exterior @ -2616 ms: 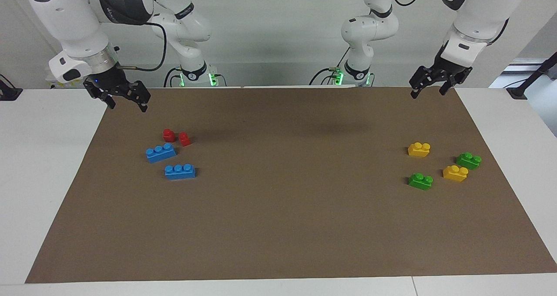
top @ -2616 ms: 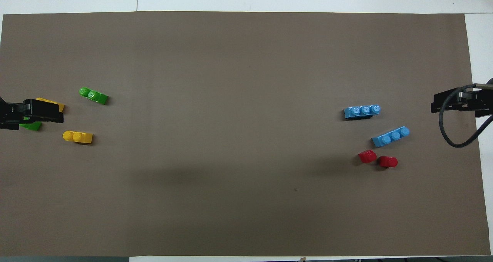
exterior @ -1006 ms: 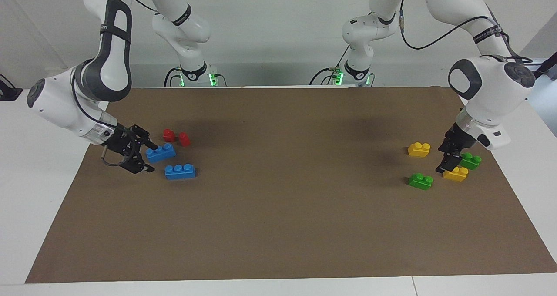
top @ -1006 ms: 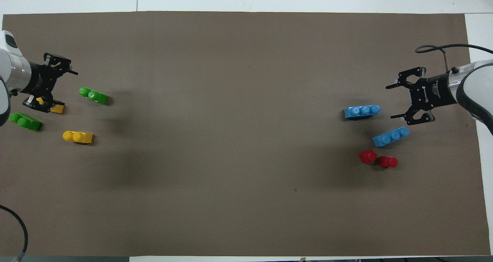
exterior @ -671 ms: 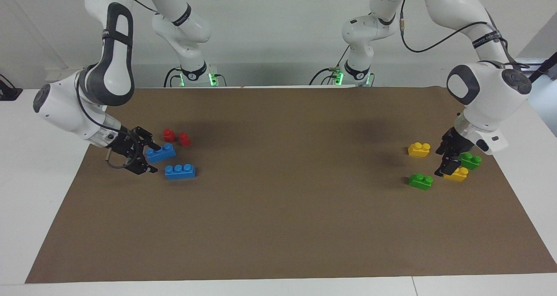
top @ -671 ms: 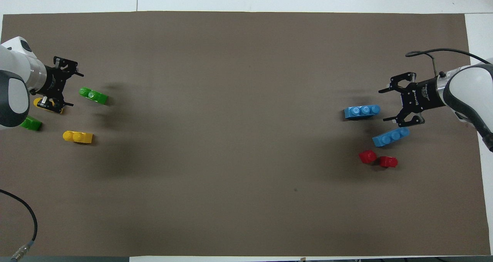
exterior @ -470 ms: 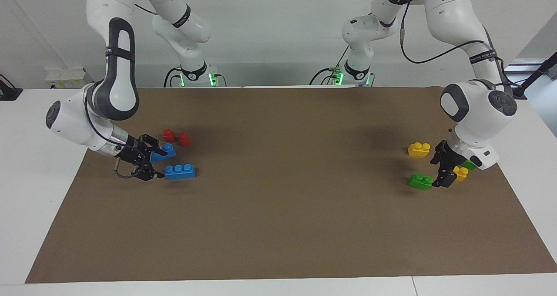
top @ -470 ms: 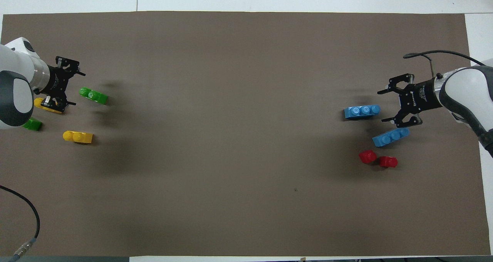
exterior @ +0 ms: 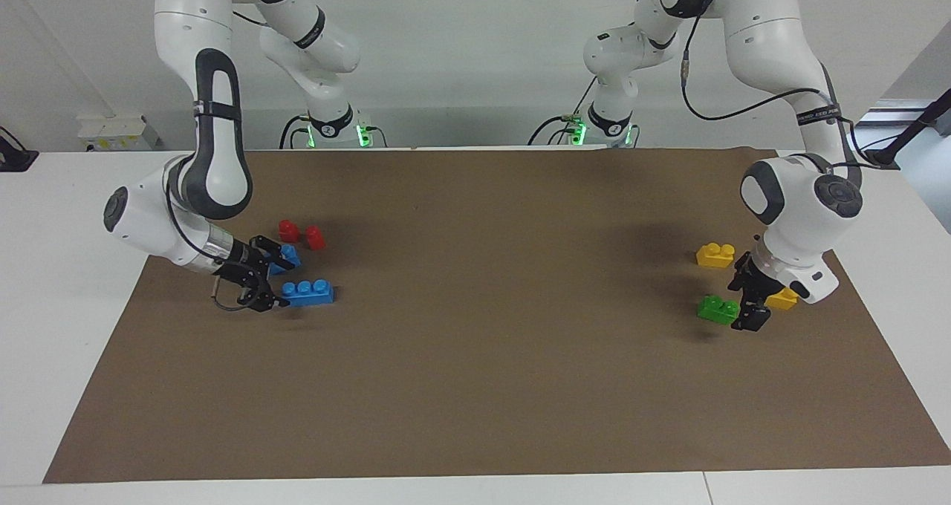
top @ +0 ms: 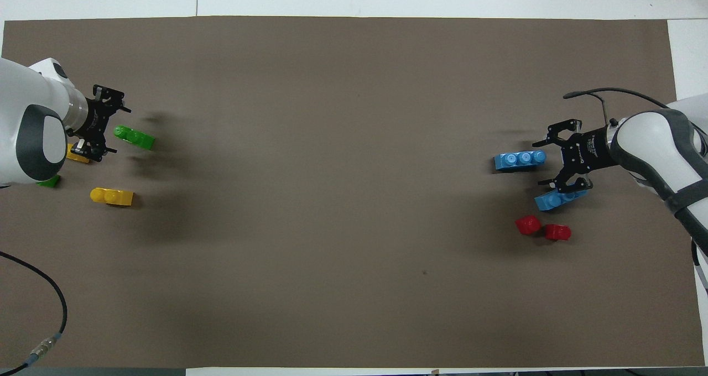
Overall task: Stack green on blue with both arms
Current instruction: 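Reach the left gripper to the green brick while the right gripper reaches the blue brick, then grasp the green brick with the left gripper while the right gripper lifts the blue brick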
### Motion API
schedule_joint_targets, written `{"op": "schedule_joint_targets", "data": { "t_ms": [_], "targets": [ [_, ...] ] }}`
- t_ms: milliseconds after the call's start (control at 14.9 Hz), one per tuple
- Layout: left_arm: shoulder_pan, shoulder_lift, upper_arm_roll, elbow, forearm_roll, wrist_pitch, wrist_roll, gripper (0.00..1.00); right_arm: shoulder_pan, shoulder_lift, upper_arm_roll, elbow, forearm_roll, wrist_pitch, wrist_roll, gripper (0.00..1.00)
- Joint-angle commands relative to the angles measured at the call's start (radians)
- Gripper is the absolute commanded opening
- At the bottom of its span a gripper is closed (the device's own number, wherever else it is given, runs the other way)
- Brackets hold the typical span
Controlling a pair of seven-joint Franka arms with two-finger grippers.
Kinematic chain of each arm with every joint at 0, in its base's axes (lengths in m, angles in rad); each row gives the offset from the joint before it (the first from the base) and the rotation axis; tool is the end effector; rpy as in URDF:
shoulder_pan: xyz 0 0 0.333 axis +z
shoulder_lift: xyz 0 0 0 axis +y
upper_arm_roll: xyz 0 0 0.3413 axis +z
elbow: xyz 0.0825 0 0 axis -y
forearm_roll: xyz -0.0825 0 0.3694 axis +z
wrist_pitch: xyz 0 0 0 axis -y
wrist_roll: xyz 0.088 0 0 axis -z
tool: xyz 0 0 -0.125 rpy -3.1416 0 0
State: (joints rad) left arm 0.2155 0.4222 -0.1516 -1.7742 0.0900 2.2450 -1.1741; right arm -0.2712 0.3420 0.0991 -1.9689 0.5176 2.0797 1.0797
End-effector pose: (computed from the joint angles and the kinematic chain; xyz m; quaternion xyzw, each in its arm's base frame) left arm 0.6546 0.0550 0.3432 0.8254 0.5638 0.0258 0.0100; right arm 0.5803 -0.0700 0.3053 -0.6870 0.6821 0.1994 0.1519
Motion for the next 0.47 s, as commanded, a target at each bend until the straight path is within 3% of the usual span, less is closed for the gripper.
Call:
{"op": "schedule_joint_targets", "data": {
  "t_ms": [0,134,201,268,402],
  "targets": [
    [0.002,0.007,0.006,-0.016,0.023,0.037,-0.032,1.00,-0.003,0.000,0.005,-0.024,0.042,0.043,-0.023,0.76],
    [0.004,0.006,0.006,-0.040,0.023,0.076,-0.061,1.00,0.000,0.000,0.005,-0.024,0.042,0.051,-0.018,0.21],
    [0.004,0.006,0.006,-0.047,0.023,0.082,-0.061,1.00,0.000,0.000,0.005,-0.022,0.042,0.051,-0.020,0.07],
    [0.004,0.006,0.004,-0.048,0.023,0.087,-0.068,1.00,0.000,0.002,0.004,-0.019,0.042,0.050,-0.021,0.00],
    [0.004,0.006,0.004,-0.050,0.023,0.091,-0.073,1.00,0.000,0.003,0.004,-0.010,0.041,0.043,-0.043,0.00]
  ]
}}
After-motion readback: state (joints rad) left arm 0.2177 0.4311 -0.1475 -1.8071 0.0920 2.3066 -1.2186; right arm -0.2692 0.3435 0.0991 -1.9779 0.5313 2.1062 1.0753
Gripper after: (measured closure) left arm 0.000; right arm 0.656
